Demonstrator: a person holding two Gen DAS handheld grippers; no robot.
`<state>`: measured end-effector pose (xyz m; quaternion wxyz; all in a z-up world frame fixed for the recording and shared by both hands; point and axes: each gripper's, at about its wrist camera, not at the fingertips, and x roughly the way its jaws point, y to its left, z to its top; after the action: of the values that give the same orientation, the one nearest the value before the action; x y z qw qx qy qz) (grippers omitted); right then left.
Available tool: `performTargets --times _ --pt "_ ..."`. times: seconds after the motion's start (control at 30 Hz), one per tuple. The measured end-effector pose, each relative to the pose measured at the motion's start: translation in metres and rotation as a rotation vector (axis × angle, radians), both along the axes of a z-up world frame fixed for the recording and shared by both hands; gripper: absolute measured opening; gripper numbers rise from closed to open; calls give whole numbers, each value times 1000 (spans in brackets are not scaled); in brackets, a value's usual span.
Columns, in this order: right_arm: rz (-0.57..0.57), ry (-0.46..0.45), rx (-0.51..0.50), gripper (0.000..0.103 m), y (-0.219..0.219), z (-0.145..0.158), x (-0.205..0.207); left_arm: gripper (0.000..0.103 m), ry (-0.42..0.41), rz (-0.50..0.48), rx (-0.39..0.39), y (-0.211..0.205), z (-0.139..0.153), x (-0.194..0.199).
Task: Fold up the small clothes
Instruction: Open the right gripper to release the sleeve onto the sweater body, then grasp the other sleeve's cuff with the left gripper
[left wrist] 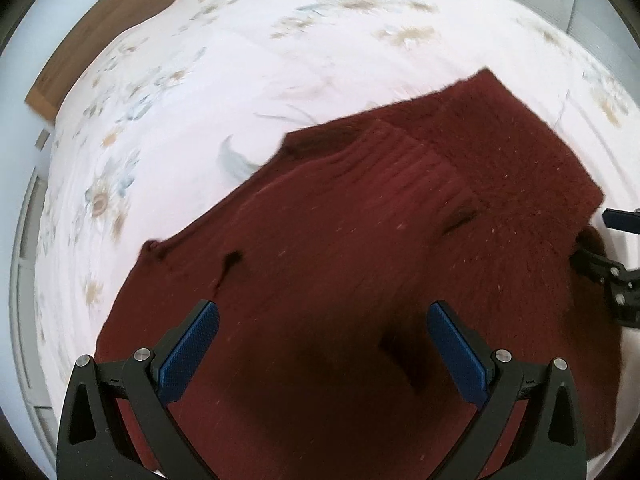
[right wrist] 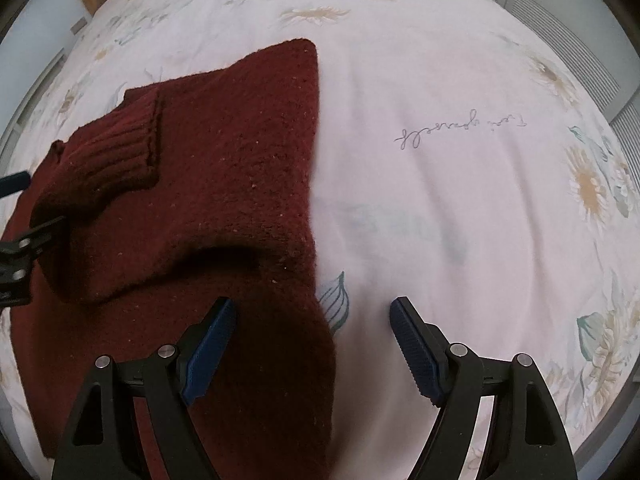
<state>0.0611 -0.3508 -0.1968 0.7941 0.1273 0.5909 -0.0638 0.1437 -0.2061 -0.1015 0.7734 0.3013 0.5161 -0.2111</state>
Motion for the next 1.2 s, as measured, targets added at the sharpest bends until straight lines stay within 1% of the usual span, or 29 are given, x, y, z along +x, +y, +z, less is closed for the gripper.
performTargets --times 0.13,0.2,0.23,0.27,0.3,0.37,0.4,0.43,0.47,0.5,0.53,0.57,0.6,0.77,0.83,0.87,0.93,1.0,1.07,1.1,1.13,1.17,1.2 --pt "-1 -3 1 81 -5 -1 0 102 6 11 50 -13 -15 9" --pt "0 -3 -4 81 -2 0 -3 97 35 30 70 -14 -24 15" --pt "-1 -4 -7 81 2 -2 -5 82 48 33 73 -14 -27 17" --pt "-1 -4 -8 81 3 -2 -5 64 60 34 77 -14 -30 19" --pt "-4 -3 -9 81 2 -1 -4 56 68 35 83 -13 -33 21" --pt "-11 -8 -4 81 7 -2 1 36 66 42 77 -7 -34 23" --pt "-15 -16 1 81 6 0 1 31 57 46 75 -3 -34 25" --pt "-17 -27 2 80 6 2 2 21 45 49 75 -3 -33 25" --pt "-13 -35 -2 72 7 4 4 18 38 53 66 3 -31 27" --pt "-7 -40 -19 56 9 6 6 17 38 63 39 10 -27 30" --pt "-5 -39 -32 46 10 7 8 16 40 82 7 19 -22 33" --pt "0 -41 -39 28 10 8 10 16 40 96 -11 26 -19 35" --pt "3 -46 -28 17 11 8 12 16 35 119 -39 37 -14 38" --pt "-18 -49 -32 16 10 10 11 16 3 197 -149 87 9 48" --pt "-23 -47 -21 16 9 8 7 16 1 238 -194 111 11 49" --pt "-23 -45 -20 16 10 7 6 17 3 250 -204 117 9 47" --pt "-17 -42 -26 16 14 7 5 19 18 275 -214 132 -1 44" --pt "-8 -38 -34 16 16 8 5 20 56 306 -205 144 -19 44" --pt "1 -34 -44 16 17 7 4 21 105 340 -221 154 -35 43" --pt "3 -32 -46 16 16 8 3 26 137 367 -229 162 -44 45" --pt "3 -32 -45 16 15 7 4 33 151 382 -231 166 -48 46" --pt "2 -31 -42 16 20 5 18 42 168 405 -236 172 -52 51" --pt "2 -30 -40 16 20 5 19 45 177 434 -245 182 -55 53"
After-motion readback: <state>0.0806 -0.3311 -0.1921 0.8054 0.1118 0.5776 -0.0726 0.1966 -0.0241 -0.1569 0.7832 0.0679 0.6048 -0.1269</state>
